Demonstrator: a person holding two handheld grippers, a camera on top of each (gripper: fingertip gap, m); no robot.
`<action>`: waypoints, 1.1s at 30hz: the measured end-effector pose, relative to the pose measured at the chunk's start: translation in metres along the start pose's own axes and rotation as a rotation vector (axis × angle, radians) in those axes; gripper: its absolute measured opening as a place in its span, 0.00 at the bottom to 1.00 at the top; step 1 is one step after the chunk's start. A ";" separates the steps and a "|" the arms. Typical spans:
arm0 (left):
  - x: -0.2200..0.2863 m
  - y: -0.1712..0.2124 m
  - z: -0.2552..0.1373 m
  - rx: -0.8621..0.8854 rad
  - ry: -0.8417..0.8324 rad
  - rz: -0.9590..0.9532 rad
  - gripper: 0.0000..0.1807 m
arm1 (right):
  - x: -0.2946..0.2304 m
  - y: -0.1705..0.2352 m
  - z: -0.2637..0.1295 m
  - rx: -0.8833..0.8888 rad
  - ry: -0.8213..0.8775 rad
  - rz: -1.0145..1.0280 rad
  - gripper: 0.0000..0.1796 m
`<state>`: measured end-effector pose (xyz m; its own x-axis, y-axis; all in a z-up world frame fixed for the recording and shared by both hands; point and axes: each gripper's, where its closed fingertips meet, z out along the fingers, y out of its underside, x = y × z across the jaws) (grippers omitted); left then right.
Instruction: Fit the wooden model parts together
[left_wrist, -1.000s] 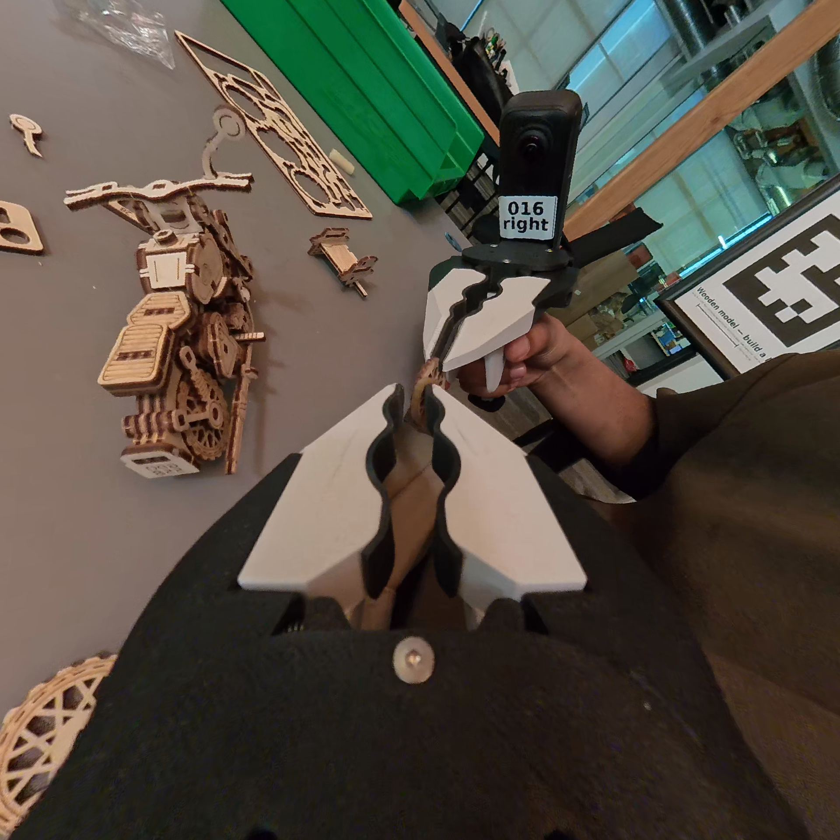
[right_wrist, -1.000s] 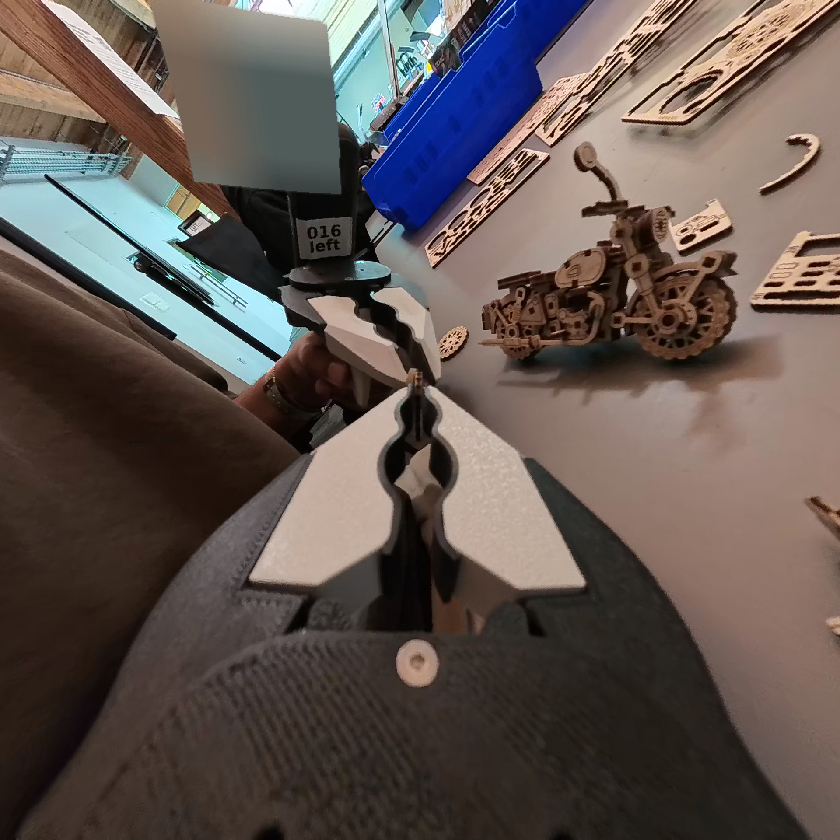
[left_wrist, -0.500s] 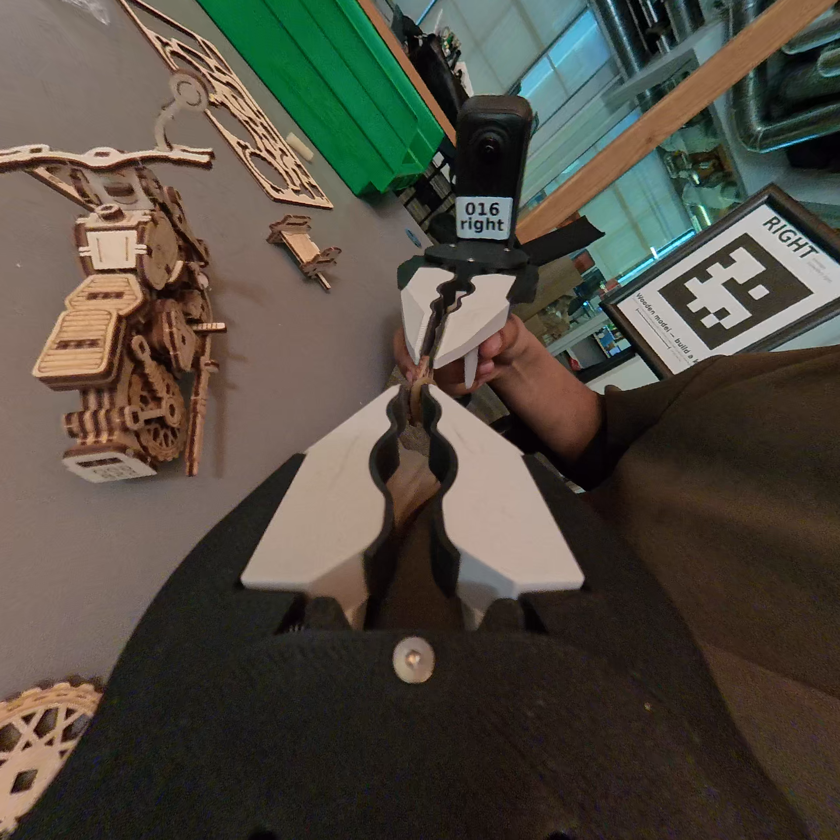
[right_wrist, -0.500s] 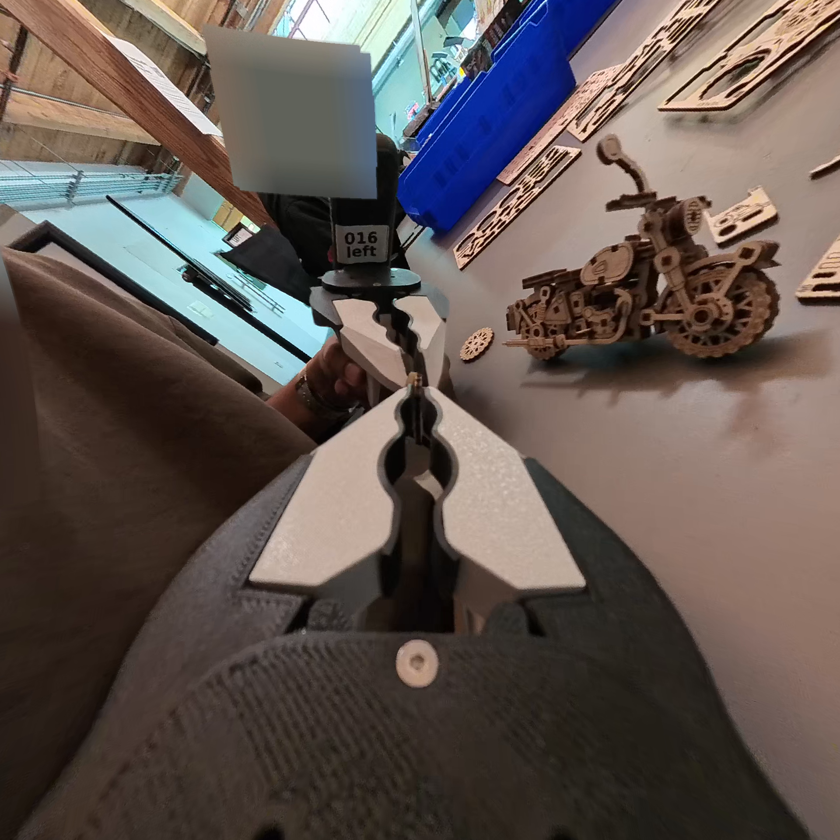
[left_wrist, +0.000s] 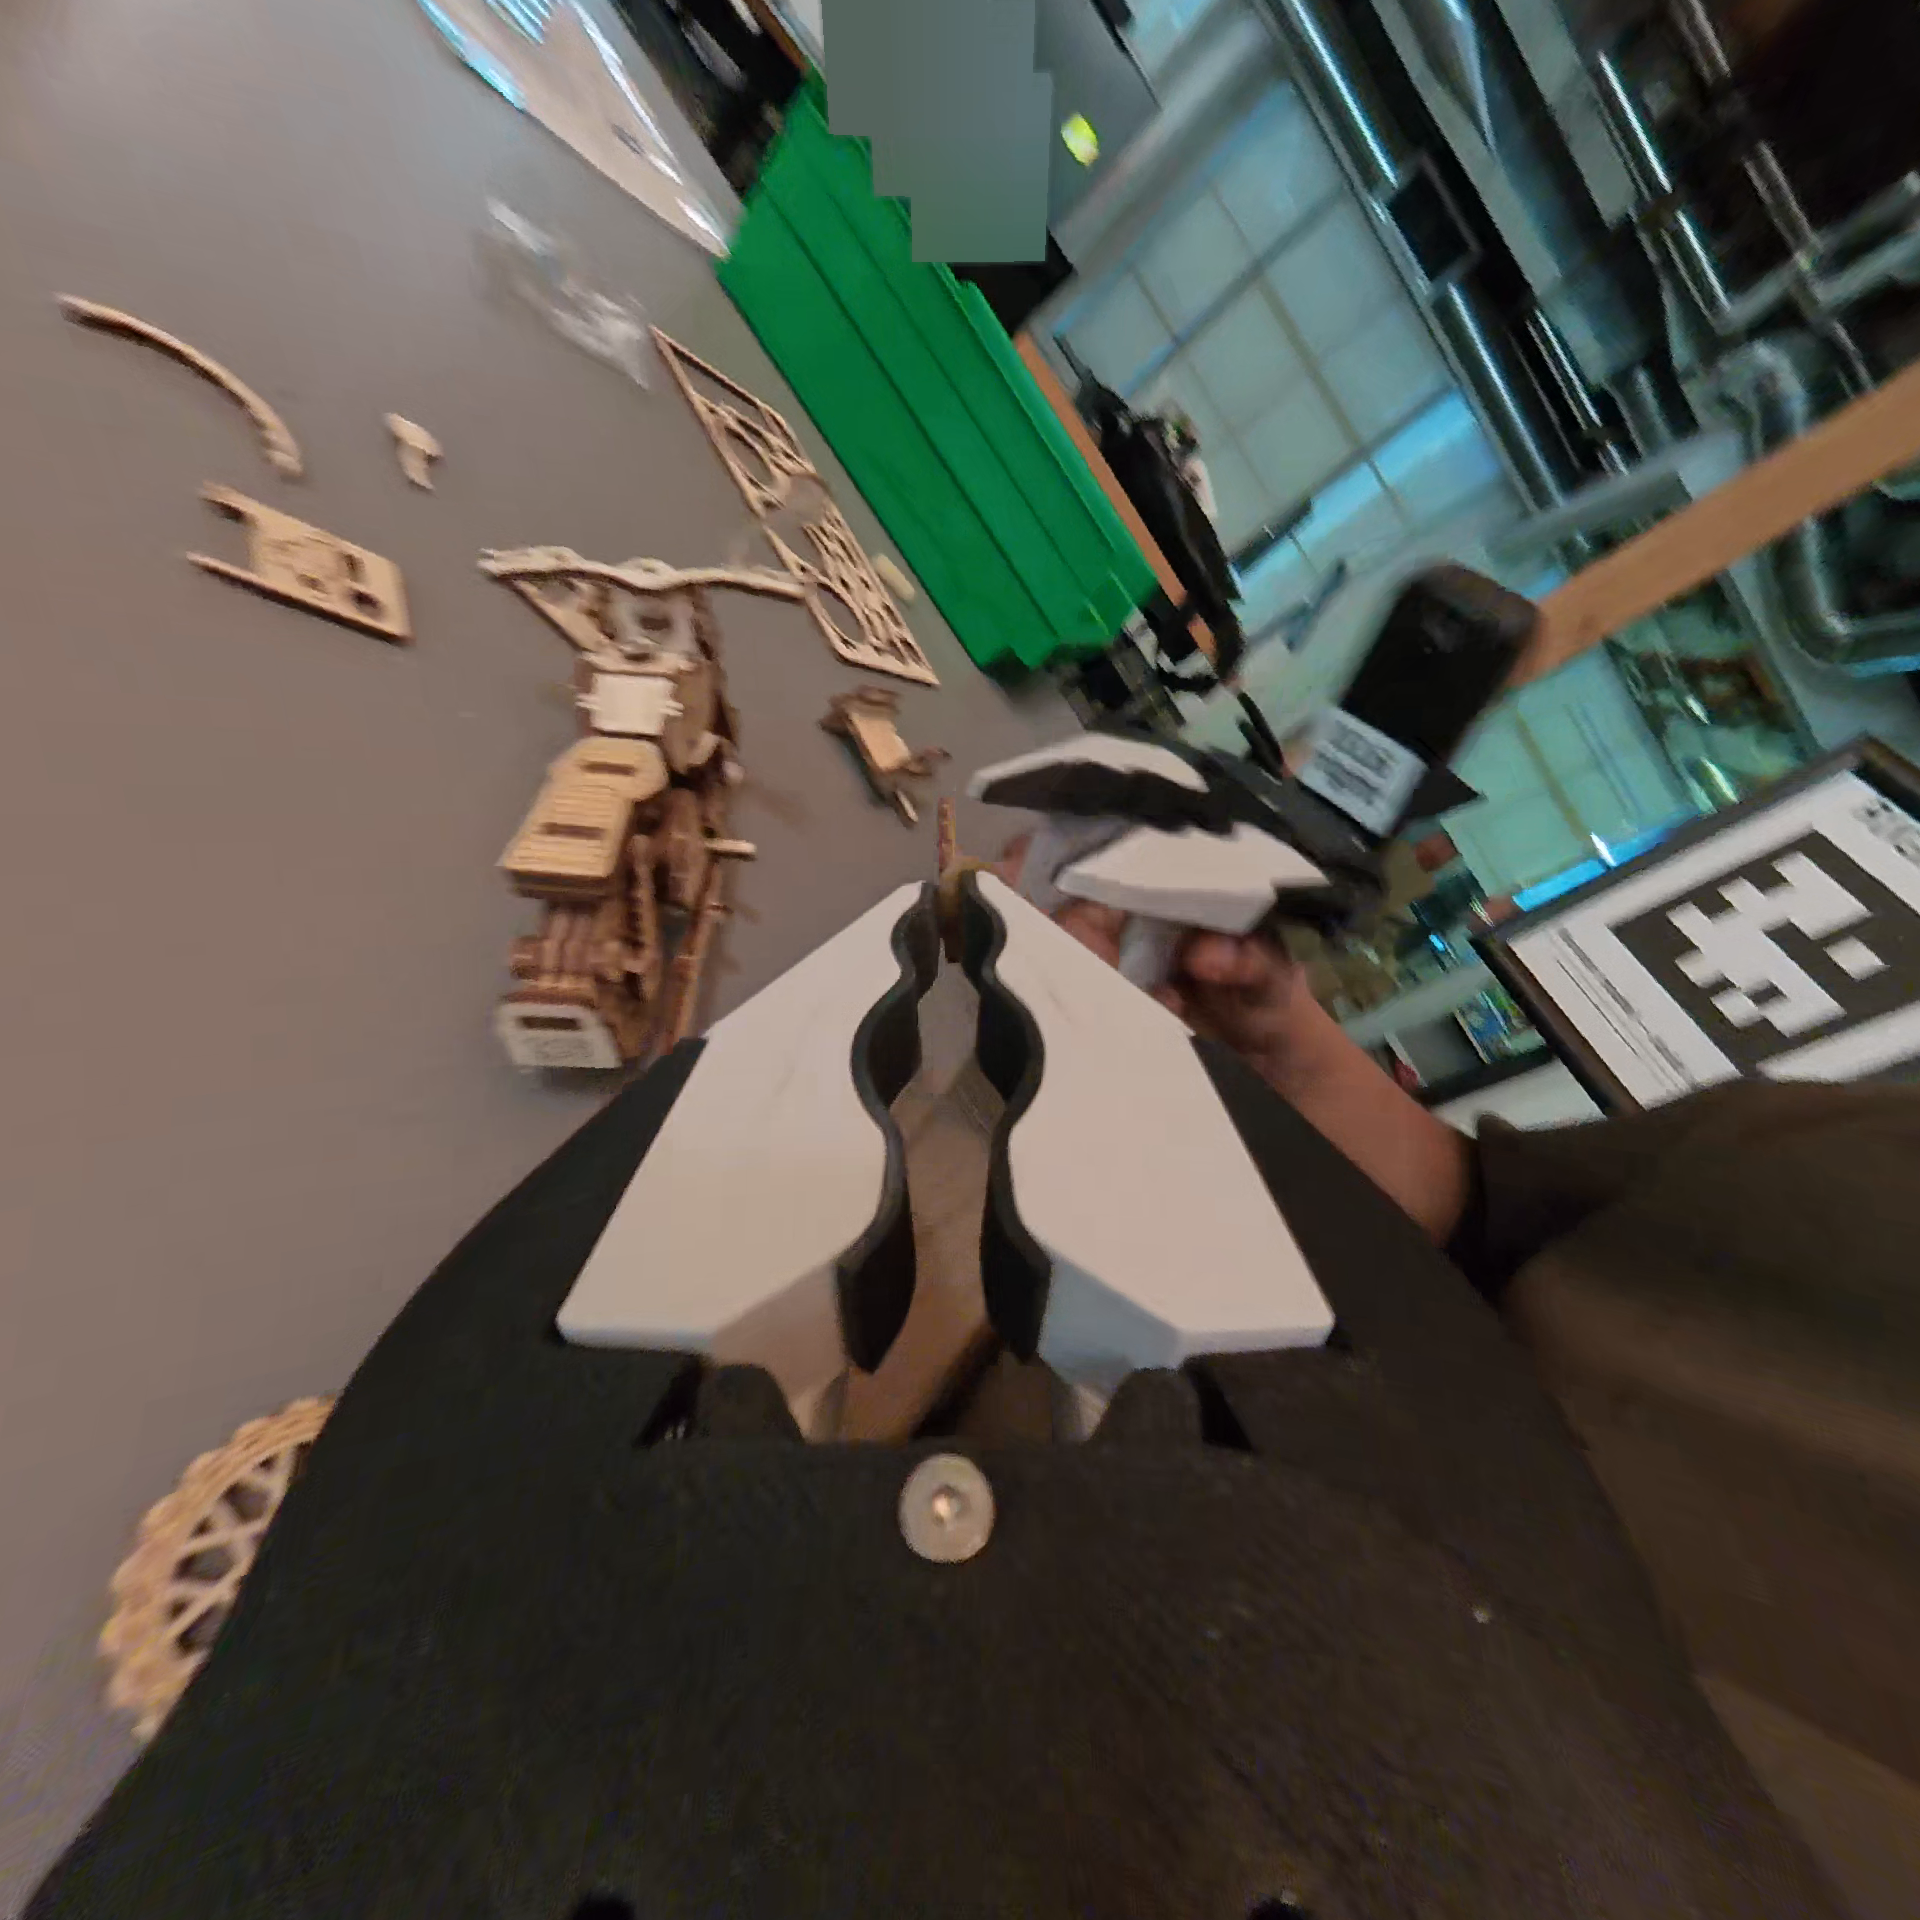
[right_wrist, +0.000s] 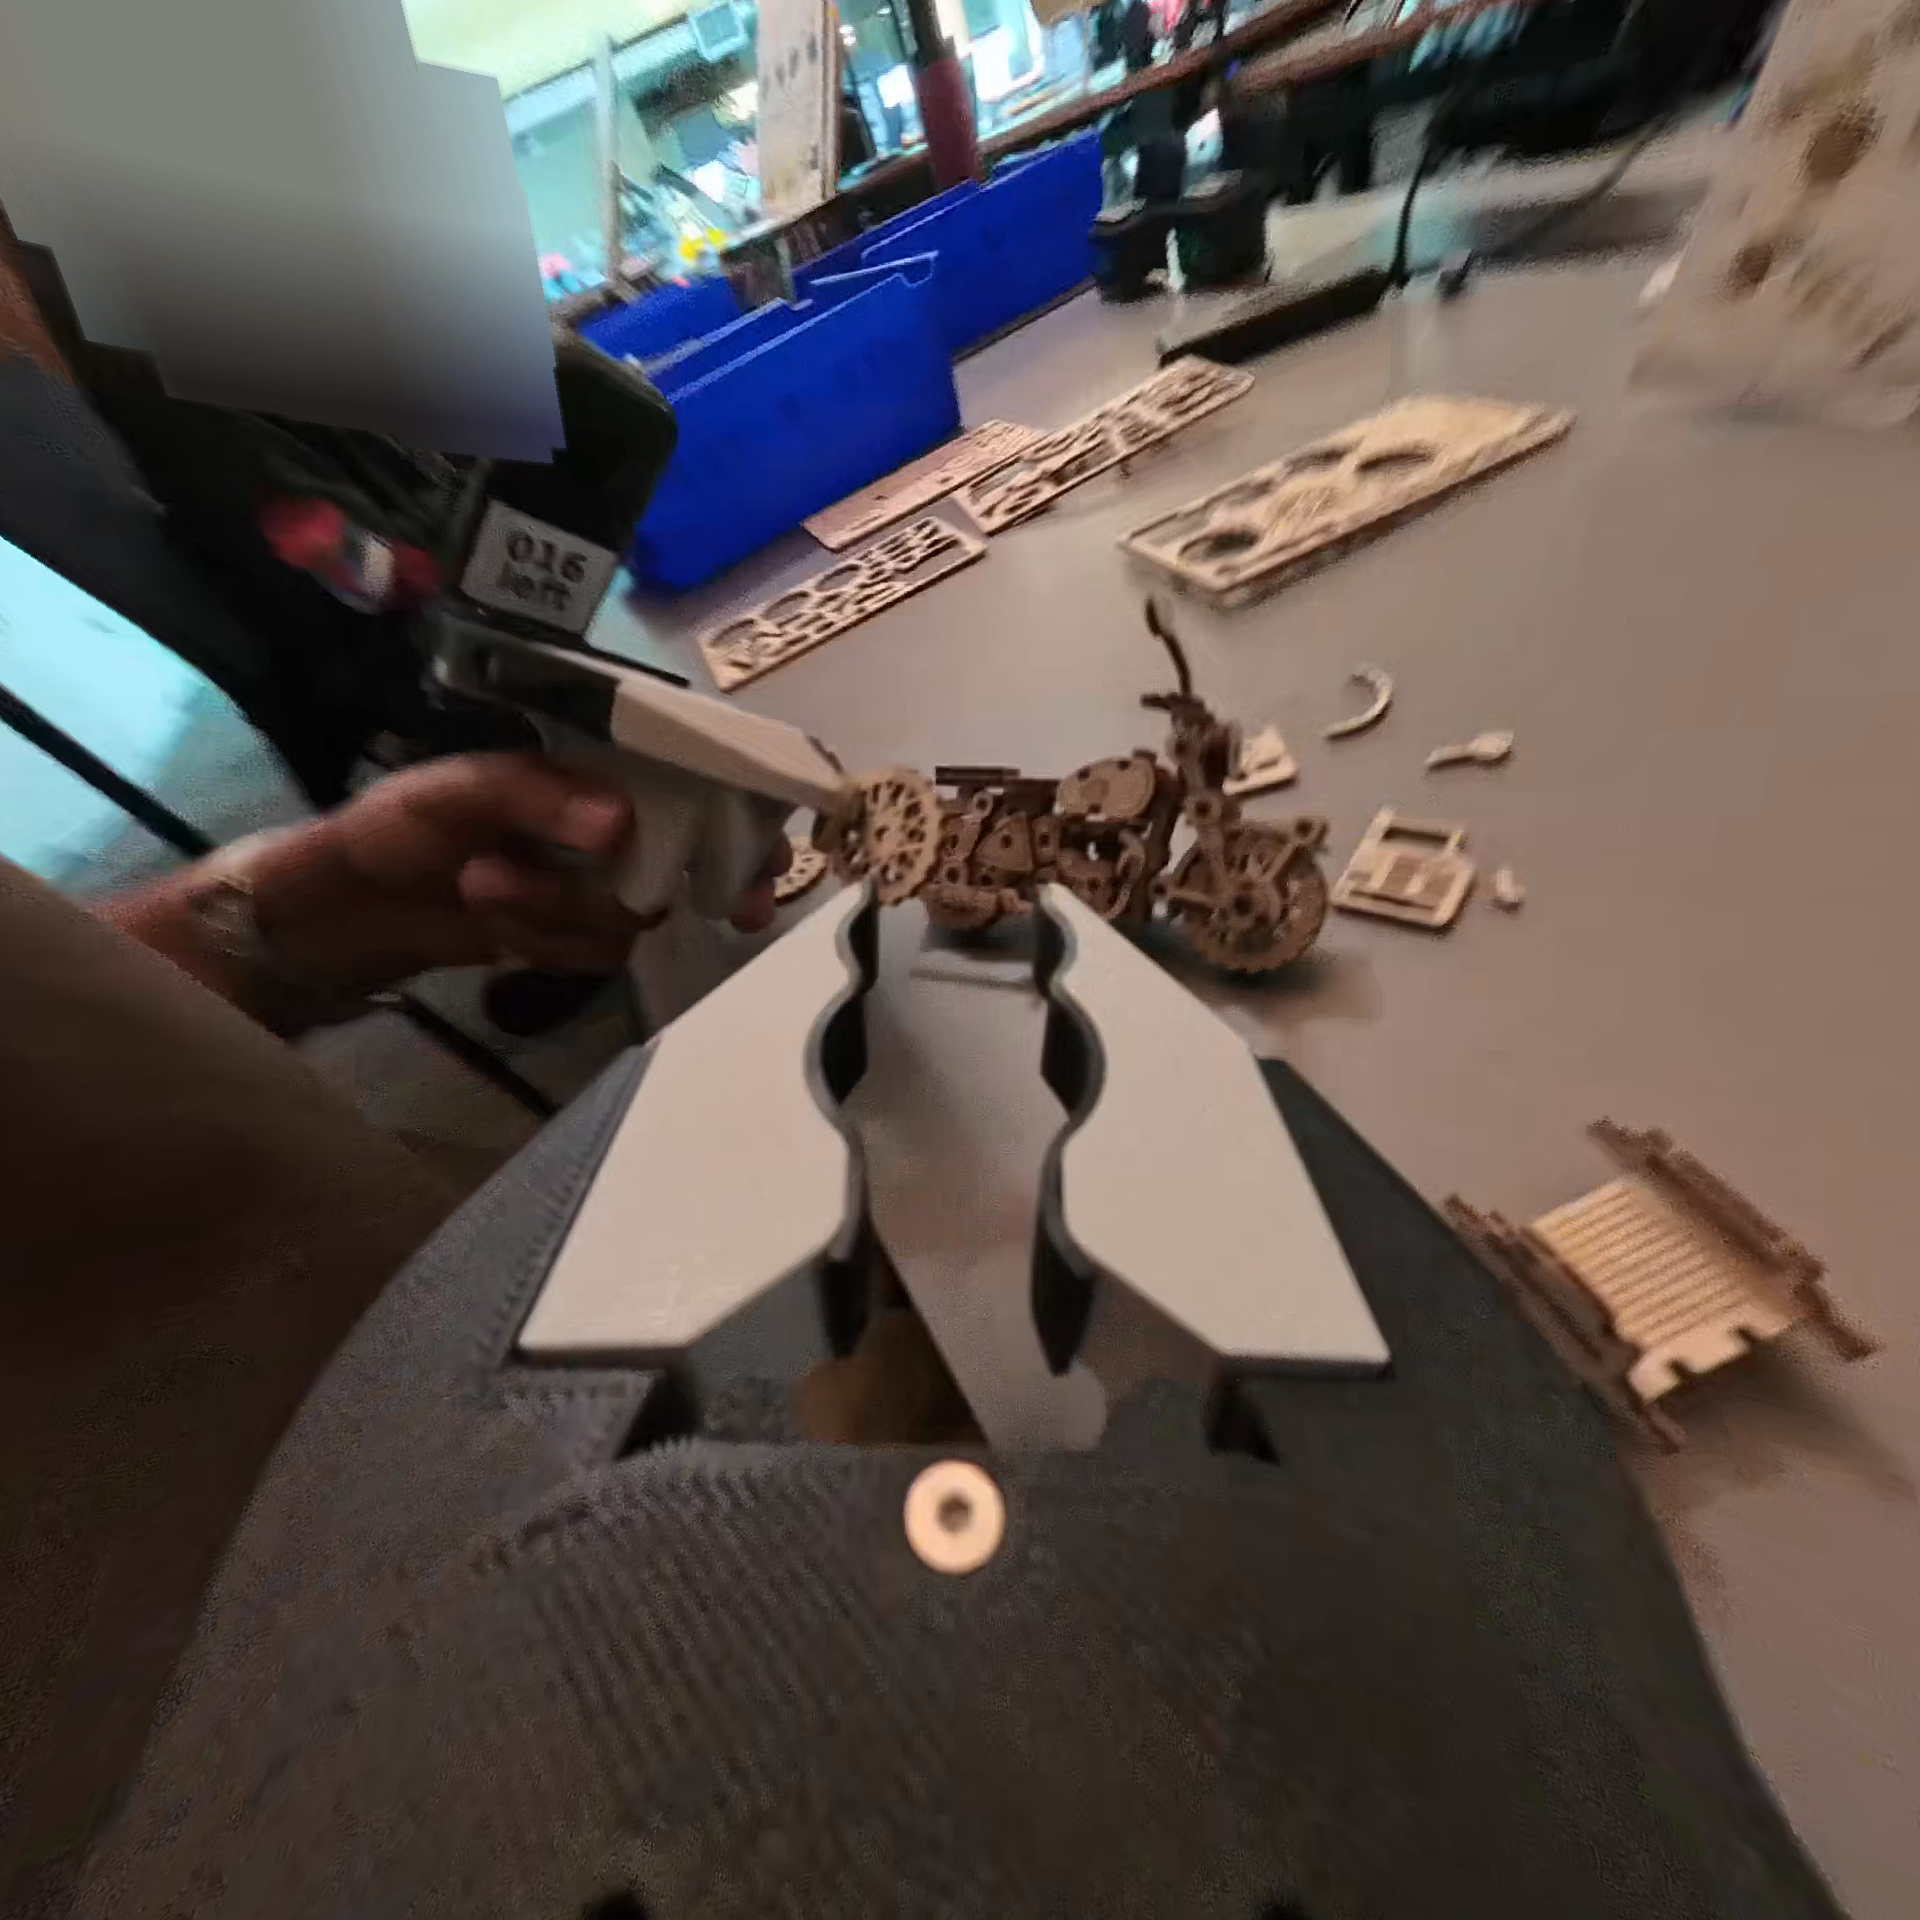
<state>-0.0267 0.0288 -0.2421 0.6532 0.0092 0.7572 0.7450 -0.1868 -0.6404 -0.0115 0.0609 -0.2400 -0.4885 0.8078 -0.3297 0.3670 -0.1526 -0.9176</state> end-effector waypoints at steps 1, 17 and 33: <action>-0.005 -0.005 -0.002 0.035 -0.037 0.003 0.01 | -0.004 -0.002 0.002 0.007 0.040 -0.085 0.14; 0.010 0.003 0.010 0.090 -0.214 0.251 0.01 | -0.018 -0.004 0.016 0.019 0.258 -0.274 0.08; 0.020 0.002 0.014 0.096 -0.230 0.429 0.02 | -0.021 -0.005 0.014 0.030 0.129 -0.088 0.00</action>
<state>-0.0103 0.0421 -0.2299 0.9084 0.1699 0.3820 0.4048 -0.1295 -0.9052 -0.0138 0.0368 -0.2319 -0.4112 0.8851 -0.2178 0.3025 -0.0929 -0.9486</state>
